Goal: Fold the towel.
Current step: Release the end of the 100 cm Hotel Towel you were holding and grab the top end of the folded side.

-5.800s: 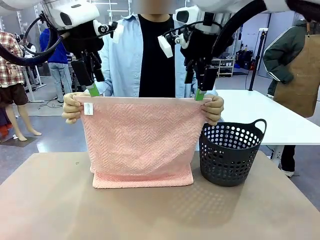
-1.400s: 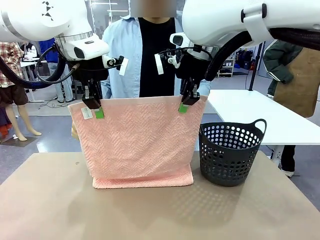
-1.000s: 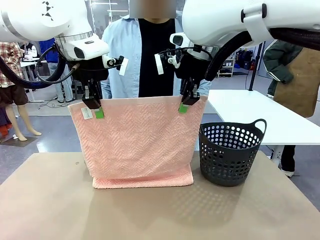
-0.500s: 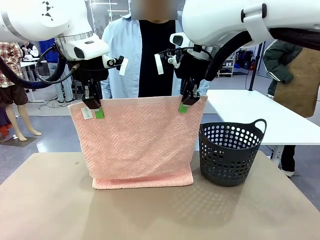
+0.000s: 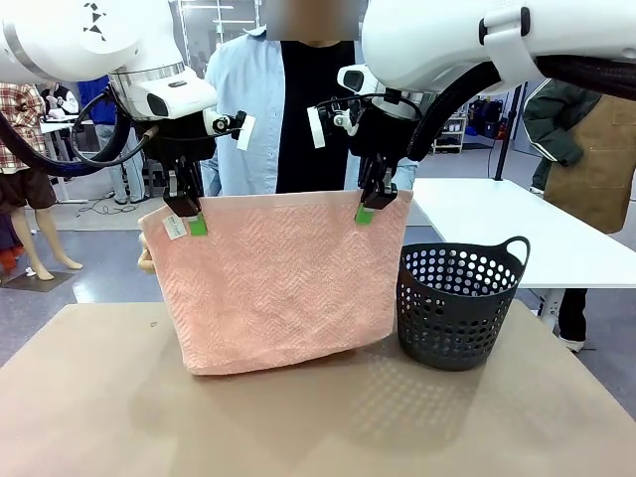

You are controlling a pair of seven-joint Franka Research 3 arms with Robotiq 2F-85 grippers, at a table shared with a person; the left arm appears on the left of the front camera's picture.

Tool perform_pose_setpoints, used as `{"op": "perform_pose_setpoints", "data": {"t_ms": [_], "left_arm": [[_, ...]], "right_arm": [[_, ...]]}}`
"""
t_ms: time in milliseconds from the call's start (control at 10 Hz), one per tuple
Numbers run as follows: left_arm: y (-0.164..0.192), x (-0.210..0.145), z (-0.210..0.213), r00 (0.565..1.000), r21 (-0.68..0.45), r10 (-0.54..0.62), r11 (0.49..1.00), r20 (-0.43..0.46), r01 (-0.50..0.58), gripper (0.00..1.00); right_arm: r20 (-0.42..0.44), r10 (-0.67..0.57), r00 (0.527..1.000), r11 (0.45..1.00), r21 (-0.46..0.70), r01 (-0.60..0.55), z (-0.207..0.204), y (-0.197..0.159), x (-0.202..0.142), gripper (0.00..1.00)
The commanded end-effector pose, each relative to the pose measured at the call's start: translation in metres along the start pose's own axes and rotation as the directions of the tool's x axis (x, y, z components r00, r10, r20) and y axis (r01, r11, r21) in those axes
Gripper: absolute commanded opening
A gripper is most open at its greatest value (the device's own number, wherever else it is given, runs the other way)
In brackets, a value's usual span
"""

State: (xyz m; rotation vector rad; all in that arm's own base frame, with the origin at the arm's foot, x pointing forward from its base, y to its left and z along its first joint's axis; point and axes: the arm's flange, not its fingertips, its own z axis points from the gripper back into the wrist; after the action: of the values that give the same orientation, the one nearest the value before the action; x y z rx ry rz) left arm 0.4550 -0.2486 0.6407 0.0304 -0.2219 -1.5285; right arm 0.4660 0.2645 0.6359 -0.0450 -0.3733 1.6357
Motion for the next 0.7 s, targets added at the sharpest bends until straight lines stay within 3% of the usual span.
{"op": "perform_pose_setpoints", "data": {"t_ms": [0, 600], "left_arm": [[0.0002, -0.0007, 0.0005, 1.000, -0.001, 0.002, 1.000, 0.003, -0.002, 0.00], [0.0002, -0.0007, 0.0005, 1.000, -0.001, 0.002, 1.000, 0.003, -0.002, 0.00]], "right_arm": [[0.002, 0.010, 1.000, 1.000, -0.006, -0.010, -0.0004, -0.0005, -0.0005, 0.00], [0.002, 0.010, 1.000, 1.000, -0.006, -0.010, -0.0004, -0.0005, -0.0005, 0.00]]}}
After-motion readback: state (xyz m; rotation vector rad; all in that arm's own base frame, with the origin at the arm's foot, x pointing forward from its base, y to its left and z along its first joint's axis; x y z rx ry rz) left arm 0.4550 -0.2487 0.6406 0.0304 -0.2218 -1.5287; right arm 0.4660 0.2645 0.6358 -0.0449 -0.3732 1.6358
